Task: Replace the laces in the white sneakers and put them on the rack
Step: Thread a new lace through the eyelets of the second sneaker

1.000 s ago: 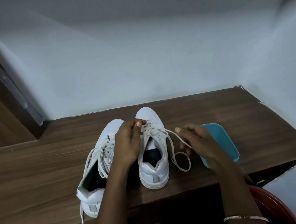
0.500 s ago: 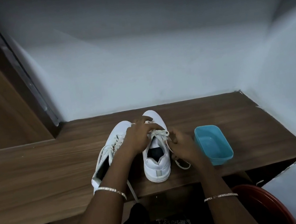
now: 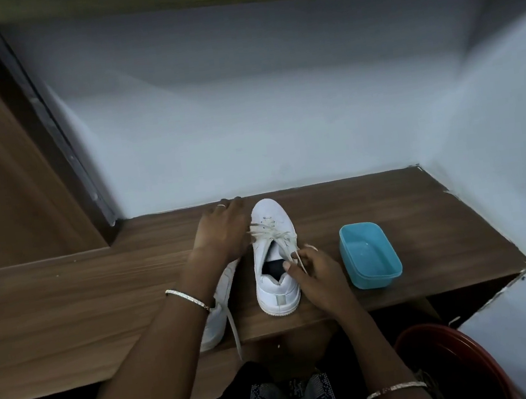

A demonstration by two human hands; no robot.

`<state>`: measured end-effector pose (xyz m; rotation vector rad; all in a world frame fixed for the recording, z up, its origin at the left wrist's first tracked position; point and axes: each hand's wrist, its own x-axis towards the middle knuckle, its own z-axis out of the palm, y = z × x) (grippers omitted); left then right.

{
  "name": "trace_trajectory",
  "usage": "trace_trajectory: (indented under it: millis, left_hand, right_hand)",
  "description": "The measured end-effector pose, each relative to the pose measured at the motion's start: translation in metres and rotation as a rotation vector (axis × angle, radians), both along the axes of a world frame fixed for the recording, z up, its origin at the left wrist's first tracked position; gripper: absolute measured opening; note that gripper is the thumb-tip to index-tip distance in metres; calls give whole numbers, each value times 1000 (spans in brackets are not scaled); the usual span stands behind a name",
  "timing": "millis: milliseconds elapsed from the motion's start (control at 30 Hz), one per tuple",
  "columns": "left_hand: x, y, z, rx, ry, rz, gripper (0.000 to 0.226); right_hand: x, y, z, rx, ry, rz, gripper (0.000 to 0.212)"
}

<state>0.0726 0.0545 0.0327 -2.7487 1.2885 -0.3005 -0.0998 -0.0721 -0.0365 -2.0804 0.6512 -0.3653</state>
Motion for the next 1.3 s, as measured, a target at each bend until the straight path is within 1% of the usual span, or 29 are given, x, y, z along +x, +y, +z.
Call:
trace_trajectory:
  millis: [67,133,200,267,300,333,400,433,467,533,633,733,800,867,933,967,1033,1100,1200,1300]
  left_hand:
    - [0,17,8,17,37,89,40]
    - [1,35,20,9,64,161,38]
    - [1,52,34,-14,21,221,34]
    - [3,66,47,-28,-3,280,35]
    - [3,71,51,-44,47,297,38]
    - [3,75,56,-74,143,295,44]
    - [-5,80,63,-139,394,207,53]
    - [-13,82,67,-161,502,150,53]
    - [-23,83,69,-172,580,101,48]
    - [-37,86,65,-210,639,22,35]
    - [-43,98,51,-327,609,14,22]
    - [-50,116,42,-374,517,87,23]
    - [-56,130,35,-317,488,139,22]
    - [-62,142,24,-197,496,156,18]
    - [-74,150,13,-60,447,173,27]
    - [-80,151,8,-27,405,184,33]
    - [-92,149,-1,-31,331,199,41]
    - [-103,148,-6,-53,261,210,42]
    - [-108,146,-13,-82,172,246,36]
    - [-111,150,-18,-115,139,278,35]
  right_hand:
    - [-3,1,1,-3,17,-18,18]
    - [-8,2,3,-14,27,-28,13]
    - [-13,4,5,-25,52,-28,10]
    - [-16,6,7,-40,81,-25,12]
    - [-18,8,8,-53,85,-33,16]
    - [-19,10,10,-80,81,-55,21]
    - [-22,17,14,-171,39,-125,30]
    - [-22,21,17,-211,8,-153,30]
    - [-23,24,21,-234,-19,-168,29]
    - [-24,31,29,-251,-60,-143,23]
    - [-27,41,37,-271,-84,-70,17]
    - [-30,51,40,-321,-69,-24,19]
    - [-28,58,43,-389,-55,21,22]
    - [-24,66,47,-483,19,97,28]
    - [-22,75,49,-564,151,171,43]
    - [-20,79,49,-593,214,196,51]
    - [-17,86,48,-668,305,242,64]
    - [-14,97,45,-789,339,316,69]
    - [-5,108,39,-880,439,432,63]
    - [-8,113,34,-960,507,458,44]
